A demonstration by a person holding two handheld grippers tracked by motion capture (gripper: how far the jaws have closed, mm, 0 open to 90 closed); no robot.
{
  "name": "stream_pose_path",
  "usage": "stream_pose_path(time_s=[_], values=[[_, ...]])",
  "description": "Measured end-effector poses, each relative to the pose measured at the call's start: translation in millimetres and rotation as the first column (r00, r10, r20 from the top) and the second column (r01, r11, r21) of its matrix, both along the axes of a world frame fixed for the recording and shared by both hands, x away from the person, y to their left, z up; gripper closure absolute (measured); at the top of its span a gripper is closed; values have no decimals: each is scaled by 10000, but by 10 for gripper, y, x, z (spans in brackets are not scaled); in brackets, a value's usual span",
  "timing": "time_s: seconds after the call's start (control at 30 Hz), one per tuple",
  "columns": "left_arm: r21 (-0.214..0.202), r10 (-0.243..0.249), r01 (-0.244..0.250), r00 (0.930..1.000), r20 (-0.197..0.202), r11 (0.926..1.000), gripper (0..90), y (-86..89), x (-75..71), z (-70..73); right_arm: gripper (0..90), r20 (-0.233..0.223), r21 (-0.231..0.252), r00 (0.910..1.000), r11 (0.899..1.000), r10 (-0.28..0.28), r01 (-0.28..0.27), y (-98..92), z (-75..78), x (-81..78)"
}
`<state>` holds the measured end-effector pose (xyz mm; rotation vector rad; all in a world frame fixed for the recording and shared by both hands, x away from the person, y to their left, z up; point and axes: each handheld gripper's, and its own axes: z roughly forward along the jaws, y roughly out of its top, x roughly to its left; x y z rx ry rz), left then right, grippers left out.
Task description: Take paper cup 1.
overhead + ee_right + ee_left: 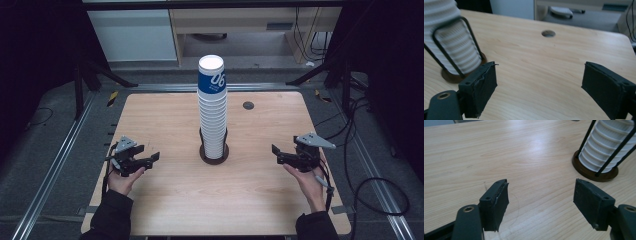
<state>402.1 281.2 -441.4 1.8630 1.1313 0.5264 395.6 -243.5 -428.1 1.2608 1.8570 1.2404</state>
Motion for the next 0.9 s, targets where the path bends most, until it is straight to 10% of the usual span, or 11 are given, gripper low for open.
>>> stream_pose_path(time_s=[0.43,0.9], values=[[-34,-227,226,9997,-21,9997,239,-56,-10,-38,119,556,289,9939,9949,953,-970,196,272,-118],[-180,-183,179,9996,-202,9997,212,-51,10,-53,111,1897,717,9655,9782,1782,-1947,405,890,-127]])
